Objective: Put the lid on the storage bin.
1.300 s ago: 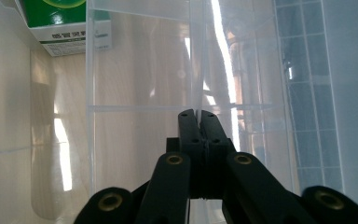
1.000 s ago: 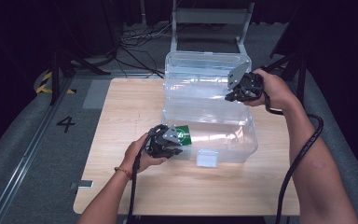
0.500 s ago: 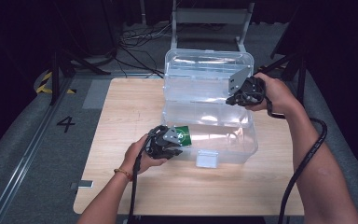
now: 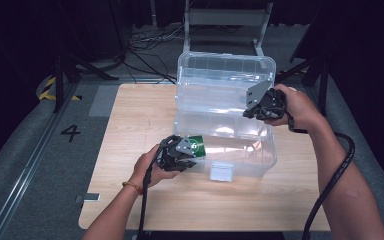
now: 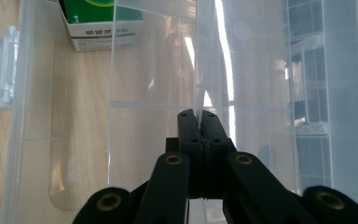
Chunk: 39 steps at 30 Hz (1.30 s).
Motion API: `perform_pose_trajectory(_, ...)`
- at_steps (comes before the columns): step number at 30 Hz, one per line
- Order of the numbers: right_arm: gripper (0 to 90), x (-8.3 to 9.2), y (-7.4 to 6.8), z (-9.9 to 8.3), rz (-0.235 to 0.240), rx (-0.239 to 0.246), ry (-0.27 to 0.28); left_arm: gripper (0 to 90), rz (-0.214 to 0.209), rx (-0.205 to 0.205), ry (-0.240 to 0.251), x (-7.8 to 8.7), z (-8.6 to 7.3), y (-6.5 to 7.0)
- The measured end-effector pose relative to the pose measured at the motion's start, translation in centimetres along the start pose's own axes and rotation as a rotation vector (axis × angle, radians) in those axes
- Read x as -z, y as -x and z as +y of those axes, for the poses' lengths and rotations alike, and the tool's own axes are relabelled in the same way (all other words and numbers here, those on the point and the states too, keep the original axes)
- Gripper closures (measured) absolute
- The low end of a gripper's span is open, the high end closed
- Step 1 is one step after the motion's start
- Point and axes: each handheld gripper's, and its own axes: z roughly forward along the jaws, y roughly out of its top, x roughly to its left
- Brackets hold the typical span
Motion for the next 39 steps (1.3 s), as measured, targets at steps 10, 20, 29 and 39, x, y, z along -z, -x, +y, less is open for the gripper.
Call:
perform_pose_trajectory(10,89.8,0.2,-1.3,-0.2,-0.001,0.010,0.010,75.2,0.004,-0.002,0.002,0.0,0.0,0.0)
perform_pose_trajectory(20,89.5,0.2,-2.5,-0.5,0.006,0.003,0.010,74.9,0.009,-0.003,0.002,0.0,0.0,0.0)
perform_pose_trajectory(29,89.2,0.1,-3.2,-0.6,0.010,0.012,0.006,74.5,0.009,0.003,0.004,0.0,0.0,0.0)
perform_pose_trajectory(39,88.9,0.1,-4.1,-1.0,0.004,0.009,0.016,74.3,0.009,0.004,0.006,0.0,0.1,0.0)
